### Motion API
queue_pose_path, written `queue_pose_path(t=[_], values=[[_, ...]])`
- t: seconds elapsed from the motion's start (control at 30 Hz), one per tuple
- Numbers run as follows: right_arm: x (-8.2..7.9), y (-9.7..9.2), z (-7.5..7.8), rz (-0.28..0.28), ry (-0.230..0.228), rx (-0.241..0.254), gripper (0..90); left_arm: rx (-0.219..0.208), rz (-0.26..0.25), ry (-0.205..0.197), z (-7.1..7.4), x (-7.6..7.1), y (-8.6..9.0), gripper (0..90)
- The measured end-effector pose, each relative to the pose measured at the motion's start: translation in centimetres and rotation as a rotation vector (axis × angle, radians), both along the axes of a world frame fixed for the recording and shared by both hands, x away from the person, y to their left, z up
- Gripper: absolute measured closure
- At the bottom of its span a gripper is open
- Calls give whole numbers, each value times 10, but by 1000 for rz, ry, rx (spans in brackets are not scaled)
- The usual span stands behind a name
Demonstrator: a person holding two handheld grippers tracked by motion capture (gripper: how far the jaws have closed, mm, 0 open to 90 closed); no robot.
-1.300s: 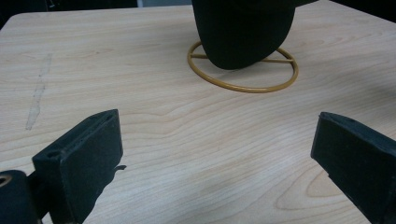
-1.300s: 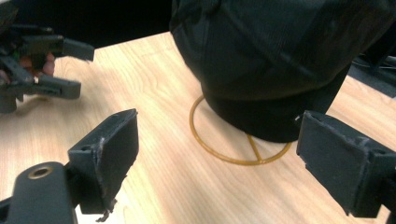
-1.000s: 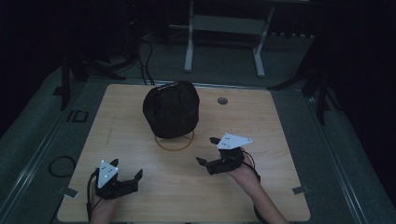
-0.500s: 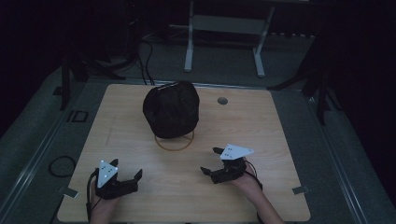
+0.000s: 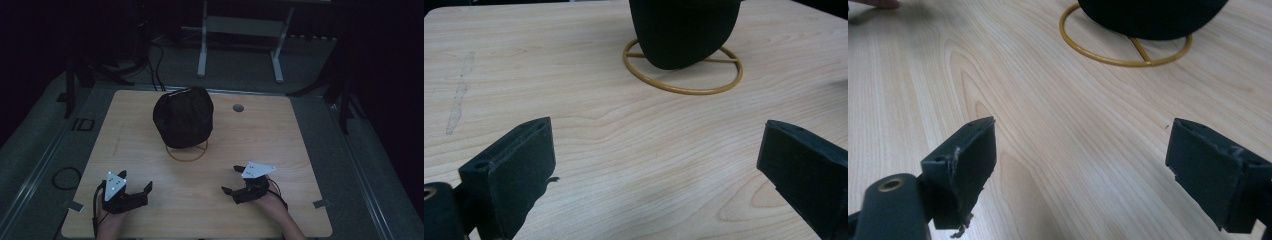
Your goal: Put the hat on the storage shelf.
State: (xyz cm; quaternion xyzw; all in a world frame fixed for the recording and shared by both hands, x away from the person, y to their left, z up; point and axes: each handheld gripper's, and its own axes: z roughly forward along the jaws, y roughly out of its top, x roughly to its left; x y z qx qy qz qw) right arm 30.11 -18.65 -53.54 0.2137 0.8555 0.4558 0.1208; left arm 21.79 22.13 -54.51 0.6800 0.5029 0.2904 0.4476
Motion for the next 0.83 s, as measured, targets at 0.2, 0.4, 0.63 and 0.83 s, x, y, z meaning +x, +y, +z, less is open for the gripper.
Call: queue_pose_path(t=[0.2,0.4,0.63,0.83], values=[[-3,-8,-5,2,-14,-18,130,2,-2,1,0,0,0,29],[-6,-17,-9,-2,-25,-32,130,1,-6,4,-1,0,0,29],[-5,-25,-13,13,-47,-36,131,7,-10,8,-2,1,-1,29],[-5,-24,-14,20,-61,-44,131,12,-13,13,-3,1,-1,29]])
